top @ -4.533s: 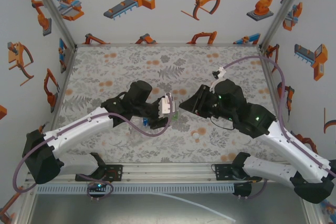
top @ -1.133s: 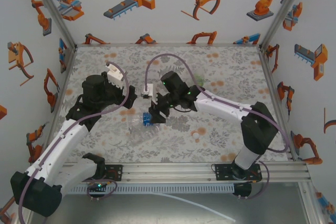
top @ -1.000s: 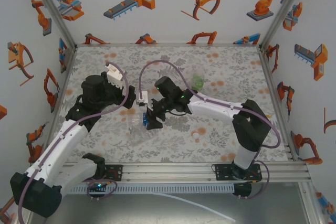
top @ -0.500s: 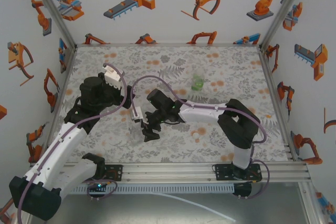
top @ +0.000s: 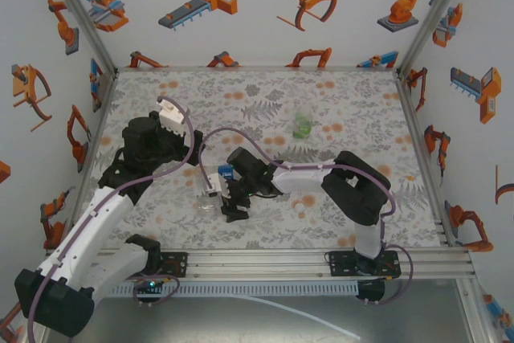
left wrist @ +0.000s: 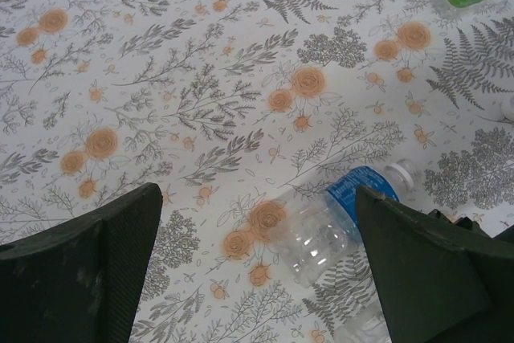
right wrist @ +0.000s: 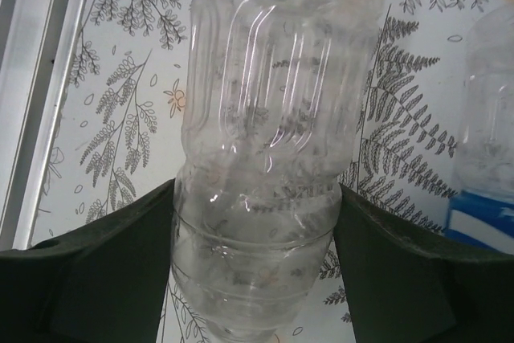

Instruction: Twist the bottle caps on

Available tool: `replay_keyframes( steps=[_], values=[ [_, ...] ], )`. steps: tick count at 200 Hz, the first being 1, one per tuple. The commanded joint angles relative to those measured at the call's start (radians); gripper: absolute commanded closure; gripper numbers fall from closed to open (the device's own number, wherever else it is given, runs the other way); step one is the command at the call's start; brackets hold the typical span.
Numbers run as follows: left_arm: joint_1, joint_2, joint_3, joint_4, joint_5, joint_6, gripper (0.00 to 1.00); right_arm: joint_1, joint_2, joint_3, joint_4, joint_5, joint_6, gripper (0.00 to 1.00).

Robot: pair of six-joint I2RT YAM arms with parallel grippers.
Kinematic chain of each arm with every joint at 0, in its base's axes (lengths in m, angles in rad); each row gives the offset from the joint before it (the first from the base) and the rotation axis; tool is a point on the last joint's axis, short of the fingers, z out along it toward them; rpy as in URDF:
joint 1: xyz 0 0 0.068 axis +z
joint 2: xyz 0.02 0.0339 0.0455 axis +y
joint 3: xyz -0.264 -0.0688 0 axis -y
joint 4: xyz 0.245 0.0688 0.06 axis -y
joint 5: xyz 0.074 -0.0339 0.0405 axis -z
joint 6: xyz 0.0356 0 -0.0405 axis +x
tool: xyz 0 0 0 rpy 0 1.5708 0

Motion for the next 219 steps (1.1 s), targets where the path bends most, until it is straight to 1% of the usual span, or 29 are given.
replay_keyframes(
  steps=[1,26,56,76,109,136,147,156,170,178,191,219],
  values=[
    [0.004,0.000,-0.001,0.026,0.012,-0.017,0.03,0.009,0.016,-0.015,0.032,0.025,-0.004,0.34],
    [0.003,-0.002,-0.004,0.026,0.009,-0.017,0.03,0.014,0.007,-0.036,0.051,0.069,0.011,0.36],
    [0.003,-0.004,-0.007,0.027,0.027,-0.024,0.03,0.014,-0.041,-0.073,0.078,0.109,0.035,0.44],
    [0.003,-0.007,-0.003,0.032,0.062,-0.047,0.03,0.018,-0.105,-0.108,0.081,0.142,0.038,0.47],
    [-0.005,0.001,-0.013,0.040,0.152,-0.048,0.03,0.022,-0.266,-0.194,0.044,0.250,0.012,0.50],
    [-0.006,0.005,0.015,0.005,0.292,-0.045,0.03,0.037,-0.419,-0.240,-0.072,0.365,-0.058,0.50],
    [-0.006,0.012,0.034,-0.018,0.372,-0.044,0.03,0.046,-0.480,-0.243,-0.140,0.416,-0.101,0.51],
    [-0.006,0.024,0.051,-0.039,0.448,-0.042,0.00,0.055,-0.526,-0.241,-0.192,0.453,-0.137,0.51],
    [-0.013,0.056,0.089,-0.085,0.582,-0.046,0.04,0.070,-0.591,-0.222,-0.281,0.509,-0.197,0.50],
    [-0.024,0.078,0.118,-0.119,0.634,-0.053,0.06,0.080,-0.622,-0.206,-0.326,0.541,-0.230,0.50],
    [-0.062,0.111,0.156,-0.173,0.682,-0.054,0.07,0.096,-0.664,-0.175,-0.396,0.593,-0.282,0.50],
    [-0.192,0.162,0.229,-0.311,0.710,0.004,0.07,0.131,-0.724,-0.100,-0.498,0.670,-0.383,0.50]
  ],
)
